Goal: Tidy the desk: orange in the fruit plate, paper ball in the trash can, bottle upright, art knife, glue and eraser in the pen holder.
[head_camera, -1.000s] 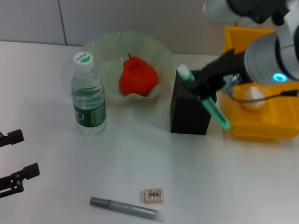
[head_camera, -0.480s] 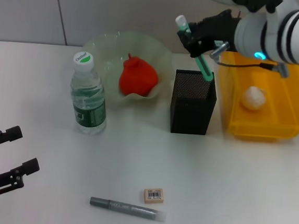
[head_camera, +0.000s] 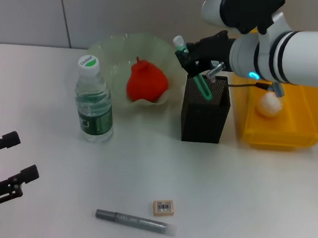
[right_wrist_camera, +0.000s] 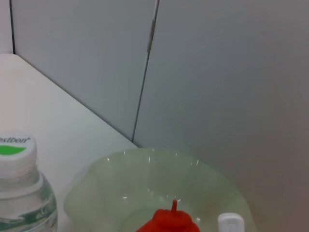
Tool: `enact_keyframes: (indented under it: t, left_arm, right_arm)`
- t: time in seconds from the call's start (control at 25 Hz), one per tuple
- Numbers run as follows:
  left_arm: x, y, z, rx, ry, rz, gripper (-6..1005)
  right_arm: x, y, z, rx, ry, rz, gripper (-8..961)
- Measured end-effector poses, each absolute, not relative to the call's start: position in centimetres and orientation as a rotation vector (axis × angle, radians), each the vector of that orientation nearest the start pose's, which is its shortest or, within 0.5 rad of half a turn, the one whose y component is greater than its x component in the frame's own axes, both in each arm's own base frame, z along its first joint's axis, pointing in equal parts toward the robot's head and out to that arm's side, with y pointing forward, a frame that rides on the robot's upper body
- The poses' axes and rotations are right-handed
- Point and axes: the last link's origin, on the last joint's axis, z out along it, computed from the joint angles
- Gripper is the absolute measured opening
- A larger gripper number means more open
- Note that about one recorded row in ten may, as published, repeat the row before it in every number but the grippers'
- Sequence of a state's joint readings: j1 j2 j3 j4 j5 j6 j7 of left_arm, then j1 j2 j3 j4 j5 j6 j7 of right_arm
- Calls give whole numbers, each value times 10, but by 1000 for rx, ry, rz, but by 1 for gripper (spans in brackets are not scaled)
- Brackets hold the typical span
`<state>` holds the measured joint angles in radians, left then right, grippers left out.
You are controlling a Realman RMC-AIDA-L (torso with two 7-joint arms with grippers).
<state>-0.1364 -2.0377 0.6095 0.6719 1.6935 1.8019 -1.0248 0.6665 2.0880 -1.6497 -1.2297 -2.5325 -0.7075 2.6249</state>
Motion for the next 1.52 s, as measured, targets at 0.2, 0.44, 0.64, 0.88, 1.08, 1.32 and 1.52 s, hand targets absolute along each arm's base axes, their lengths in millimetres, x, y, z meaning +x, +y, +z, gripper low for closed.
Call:
enact_keyframes:
  t: [0.2,0.44,0.64,0.88,1.08,1.32,1.52]
  left_arm:
    - [-335,218,59,-2379,-434,-920,798]
    - [-335,217,62,-2370,-436,-934,797]
    - [-333,218,66,-2367,-412,-946,797]
    - [-325,236,75,-2438,-442,-889,797]
    - [-309,261,83,-2526,-499,-756,797]
    - [-280,292,83,-2638,-581,-570,796]
    - [-243,315,68,-2735,-667,-371,796]
  right_arm:
    - [109,420,-40,-2348,510,131,231]
    - [109,413,-31,-2341,522,160,342]
    - [100,403,-19,-2353,509,183,450]
    - [98,369,1,-2468,493,178,448]
    - [116,340,8,-2627,413,246,471]
    - [158,326,26,-2677,461,355,495]
    - [216,315,44,-2646,501,474,498]
